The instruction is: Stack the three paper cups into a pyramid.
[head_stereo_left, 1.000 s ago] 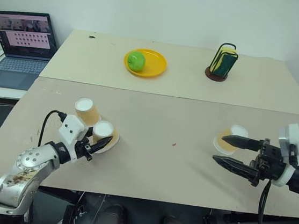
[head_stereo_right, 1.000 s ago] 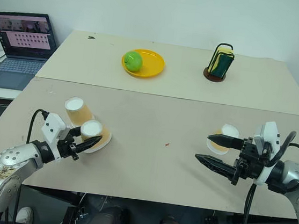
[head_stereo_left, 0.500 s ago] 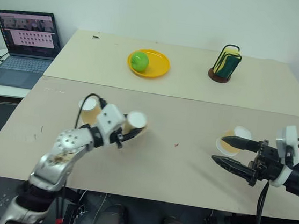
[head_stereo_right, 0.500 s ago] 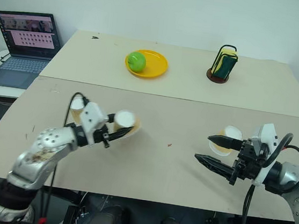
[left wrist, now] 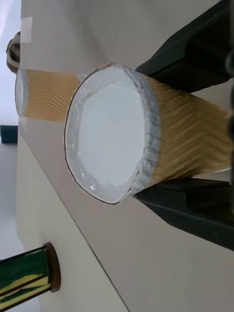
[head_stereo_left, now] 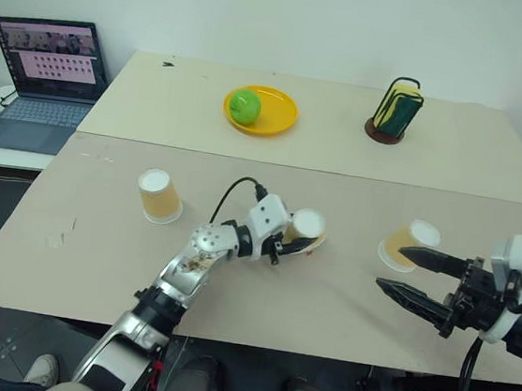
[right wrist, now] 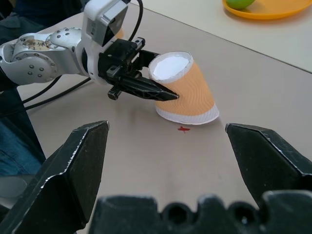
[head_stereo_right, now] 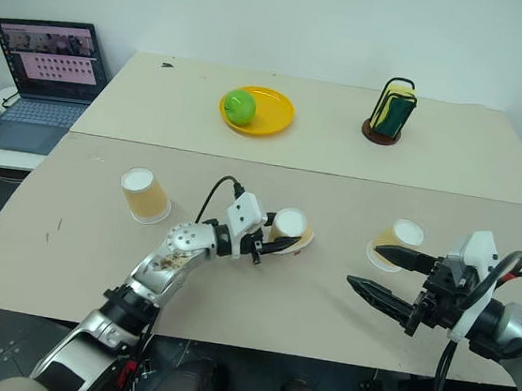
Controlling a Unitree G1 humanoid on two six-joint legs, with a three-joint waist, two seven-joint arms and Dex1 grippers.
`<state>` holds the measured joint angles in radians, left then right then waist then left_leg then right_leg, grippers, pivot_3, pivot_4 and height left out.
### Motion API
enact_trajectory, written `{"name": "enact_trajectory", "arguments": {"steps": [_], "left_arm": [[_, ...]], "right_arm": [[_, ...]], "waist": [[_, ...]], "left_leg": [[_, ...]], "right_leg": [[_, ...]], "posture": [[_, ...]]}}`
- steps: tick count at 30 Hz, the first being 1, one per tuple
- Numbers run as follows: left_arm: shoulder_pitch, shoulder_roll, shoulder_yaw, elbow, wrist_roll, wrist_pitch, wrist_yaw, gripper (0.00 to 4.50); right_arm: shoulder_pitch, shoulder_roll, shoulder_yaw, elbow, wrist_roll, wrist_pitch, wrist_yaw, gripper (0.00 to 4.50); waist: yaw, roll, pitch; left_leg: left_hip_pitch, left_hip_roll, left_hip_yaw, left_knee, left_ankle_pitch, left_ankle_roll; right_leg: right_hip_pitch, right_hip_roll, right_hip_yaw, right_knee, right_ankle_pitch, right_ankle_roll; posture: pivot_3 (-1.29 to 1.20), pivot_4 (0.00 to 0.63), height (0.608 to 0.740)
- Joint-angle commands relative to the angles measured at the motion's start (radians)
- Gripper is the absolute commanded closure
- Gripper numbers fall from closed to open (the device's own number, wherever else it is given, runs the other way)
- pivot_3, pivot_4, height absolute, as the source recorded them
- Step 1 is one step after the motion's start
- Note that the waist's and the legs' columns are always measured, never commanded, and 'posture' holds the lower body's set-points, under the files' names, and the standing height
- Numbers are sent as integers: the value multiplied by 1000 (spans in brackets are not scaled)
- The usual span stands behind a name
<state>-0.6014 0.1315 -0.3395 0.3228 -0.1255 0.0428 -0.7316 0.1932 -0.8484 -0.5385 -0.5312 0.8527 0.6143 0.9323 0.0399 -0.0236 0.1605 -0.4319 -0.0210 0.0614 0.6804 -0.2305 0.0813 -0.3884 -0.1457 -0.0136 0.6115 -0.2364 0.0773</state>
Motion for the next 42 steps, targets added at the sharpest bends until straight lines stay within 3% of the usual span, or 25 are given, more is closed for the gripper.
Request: {"name": "enact_trajectory", "arguments": {"steps": [1,11,13,15,16,17,19,29,42], "left_arm": [[-67,-22,12,52,12,-62,-30,2552],[-66,-17,-12,42,13,-59,-143,2552],[-66,-17,-8,41,13,-56,-150,1693],[-71,-18,-4,50,17,-58,-149,1114],[-75,-19,-2,55,18,-60,-148,1114],[-77,-19,-1,58,20,-61,-147,562],[-81,-21,3,56,18,-58,-144,212],[-75,28,54,-43,1,-18,-138,212],[21,181,161,-419,-85,207,-129,212]], "right_arm": [[25,11,-64,-53,32,-4,-17,0],[80,41,-96,-100,38,-16,-58,0],[90,47,-102,-109,38,-17,-63,0],[97,51,-105,-116,42,-18,-67,0],[98,52,-106,-119,43,-18,-69,0],[99,53,-107,-120,44,-18,-70,0],[97,52,-106,-120,43,-19,-72,0],[66,41,-84,-99,44,-18,-66,0],[3,24,-37,-41,26,-21,-25,0]], "waist": [[0,0,0],[-1,0,0],[-1,0,0],[-1,0,0],[-1,0,0],[-1,0,0],[-1,0,0],[-1,0,0],[-3,0,0]], "left_leg": [[0,0,0,0,0,0],[0,0,0,1,0,0],[0,0,0,1,0,0],[0,0,0,1,0,0],[0,0,0,1,0,0],[0,0,0,1,0,0],[0,0,0,1,0,0],[0,0,0,1,0,1],[0,0,0,2,0,1]], "right_leg": [[0,0,0,0,0,0],[0,0,0,0,0,0],[0,0,0,0,0,1],[0,0,0,0,0,1],[0,0,0,0,0,1],[0,0,0,0,0,1],[0,0,0,1,0,1],[0,0,0,1,0,1],[0,1,0,1,0,1]], "posture": [[0,150,726],[0,150,726],[0,150,726],[0,150,726],[0,150,726],[0,150,726],[0,150,726],[0,150,726],[0,150,726]]}}
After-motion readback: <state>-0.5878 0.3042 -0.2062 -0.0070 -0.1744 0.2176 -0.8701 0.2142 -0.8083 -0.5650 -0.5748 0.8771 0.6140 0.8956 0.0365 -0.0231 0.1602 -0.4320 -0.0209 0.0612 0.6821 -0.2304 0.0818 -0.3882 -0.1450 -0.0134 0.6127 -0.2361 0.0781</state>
